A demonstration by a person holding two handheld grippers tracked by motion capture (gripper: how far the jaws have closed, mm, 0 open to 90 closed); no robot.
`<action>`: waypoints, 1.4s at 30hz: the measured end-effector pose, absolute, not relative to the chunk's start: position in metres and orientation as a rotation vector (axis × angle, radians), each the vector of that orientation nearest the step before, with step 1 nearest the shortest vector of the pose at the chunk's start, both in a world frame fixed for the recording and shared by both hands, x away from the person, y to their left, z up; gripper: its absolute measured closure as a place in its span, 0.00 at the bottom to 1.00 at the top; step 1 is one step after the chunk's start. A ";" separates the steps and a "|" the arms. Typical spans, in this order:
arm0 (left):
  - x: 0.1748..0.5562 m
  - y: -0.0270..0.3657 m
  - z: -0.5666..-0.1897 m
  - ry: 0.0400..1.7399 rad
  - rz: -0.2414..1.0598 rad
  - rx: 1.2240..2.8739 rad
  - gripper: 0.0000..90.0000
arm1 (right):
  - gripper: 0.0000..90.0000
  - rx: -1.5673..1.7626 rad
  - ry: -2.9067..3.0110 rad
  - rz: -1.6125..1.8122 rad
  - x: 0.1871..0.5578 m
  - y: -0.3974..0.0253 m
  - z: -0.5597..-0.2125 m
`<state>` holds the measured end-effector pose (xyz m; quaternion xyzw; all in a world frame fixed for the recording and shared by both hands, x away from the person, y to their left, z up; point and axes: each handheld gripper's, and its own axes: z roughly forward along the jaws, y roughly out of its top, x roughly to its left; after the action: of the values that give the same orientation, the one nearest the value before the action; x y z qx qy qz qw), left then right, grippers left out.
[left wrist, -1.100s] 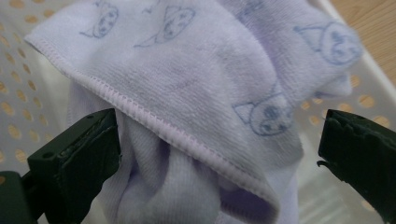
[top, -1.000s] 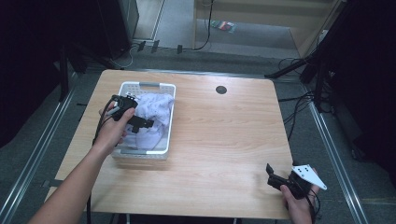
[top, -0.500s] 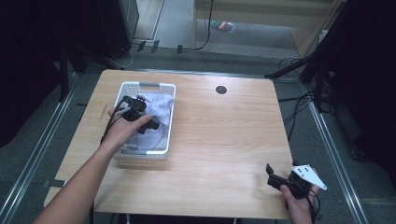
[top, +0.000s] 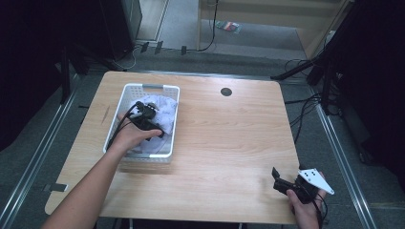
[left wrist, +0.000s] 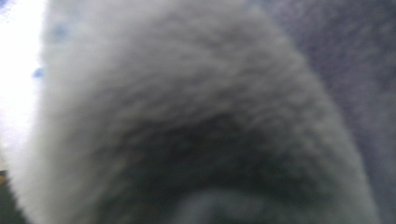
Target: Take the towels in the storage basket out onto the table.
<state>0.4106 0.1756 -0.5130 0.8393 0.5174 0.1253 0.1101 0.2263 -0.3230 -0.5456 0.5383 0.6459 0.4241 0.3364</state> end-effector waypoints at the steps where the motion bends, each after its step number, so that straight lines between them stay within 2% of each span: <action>1: 0.410 0.174 -0.514 1.511 0.387 2.489 0.00 | 0.00 1.403 1.685 1.106 0.226 -0.323 -0.546; 8: 0.410 0.175 -0.513 1.523 0.408 2.488 0.05 | 0.00 1.400 1.687 1.106 0.226 -0.323 -0.546; 9: 0.410 0.177 -0.511 1.537 0.430 2.474 0.14 | 0.00 1.401 1.687 1.107 0.226 -0.323 -0.546; 16: 0.407 0.187 -0.507 1.525 0.524 2.460 0.51 | 0.00 1.403 1.688 1.104 0.226 -0.323 -0.546; 20: 0.407 0.188 -0.507 1.533 0.546 2.450 0.58 | 0.00 1.402 1.689 1.103 0.226 -0.323 -0.546; 22: 0.408 0.191 -0.505 1.553 0.538 2.419 0.66 | 0.00 1.399 1.689 1.104 0.227 -0.323 -0.546; 28: 0.412 0.206 -0.500 1.569 0.448 2.336 0.72 | 0.00 1.402 1.691 1.105 0.227 -0.323 -0.546; 37: 0.411 0.216 -0.490 1.568 0.458 2.264 0.73 | 0.00 1.400 1.693 1.104 0.227 -0.323 -0.546; 42: 0.406 0.219 -0.472 1.537 0.470 2.220 0.73 | 0.00 1.399 1.693 1.101 0.227 -0.323 -0.546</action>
<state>0.4065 0.2194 -0.4720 0.7938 0.5496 0.1680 0.1989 0.2271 -0.3226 -0.5458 0.5366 0.6490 0.4220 0.3359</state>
